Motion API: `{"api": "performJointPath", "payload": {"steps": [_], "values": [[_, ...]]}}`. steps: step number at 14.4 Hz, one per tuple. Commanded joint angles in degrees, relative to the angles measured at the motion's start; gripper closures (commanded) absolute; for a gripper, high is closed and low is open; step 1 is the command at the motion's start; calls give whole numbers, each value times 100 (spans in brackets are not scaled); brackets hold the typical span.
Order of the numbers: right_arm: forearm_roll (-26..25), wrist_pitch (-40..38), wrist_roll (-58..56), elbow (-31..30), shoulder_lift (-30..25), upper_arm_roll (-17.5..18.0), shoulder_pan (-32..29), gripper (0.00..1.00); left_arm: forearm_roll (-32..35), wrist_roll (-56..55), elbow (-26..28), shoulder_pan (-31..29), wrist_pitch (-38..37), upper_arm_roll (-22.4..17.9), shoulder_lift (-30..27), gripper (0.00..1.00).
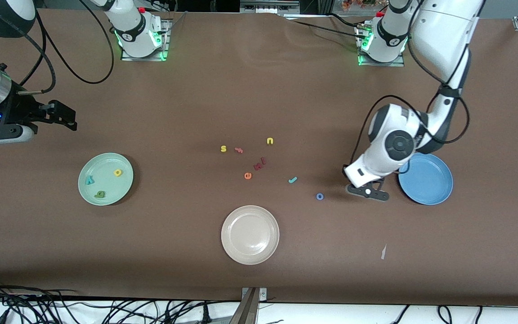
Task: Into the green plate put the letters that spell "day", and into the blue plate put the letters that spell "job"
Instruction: 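Carry the pink b into the blue plate and open the left gripper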
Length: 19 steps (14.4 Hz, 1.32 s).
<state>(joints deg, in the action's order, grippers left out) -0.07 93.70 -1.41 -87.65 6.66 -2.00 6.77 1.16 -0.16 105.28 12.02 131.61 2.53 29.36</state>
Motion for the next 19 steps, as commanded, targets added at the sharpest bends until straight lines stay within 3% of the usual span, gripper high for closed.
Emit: {"api": "performJointPath", "payload": {"steps": [1, 7, 13, 14, 15, 16, 19], "values": [[-45, -71, 1, 82, 29, -37, 44, 0, 113, 909, 36, -471, -407, 55, -325, 87], [-45, -71, 18, 82, 20, -28, 52, 0, 130, 2554, -51, -1508, -584, 28, -388, 87], [-28, -63, -17, 99, 20, -28, 44, 0, 244, 3320, -377, -2063, -777, 28, -133, 87], [-28, -71, 0, 99, 20, -28, 44, 0, 236, 3330, -447, -2116, -777, 28, -54, 73], [-28, -72, 1, 99, 20, -28, 44, 0, 227, 3234, -491, -2107, -786, 19, 16, 30], [-28, -72, -17, 91, 20, -28, 44, 0, 236, 3225, -526, -2133, -777, 11, 43, 0], [-28, -72, -26, 91, 20, -28, 35, 0, 236, 3216, -640, -2151, -873, 2, 43, 0]]}}
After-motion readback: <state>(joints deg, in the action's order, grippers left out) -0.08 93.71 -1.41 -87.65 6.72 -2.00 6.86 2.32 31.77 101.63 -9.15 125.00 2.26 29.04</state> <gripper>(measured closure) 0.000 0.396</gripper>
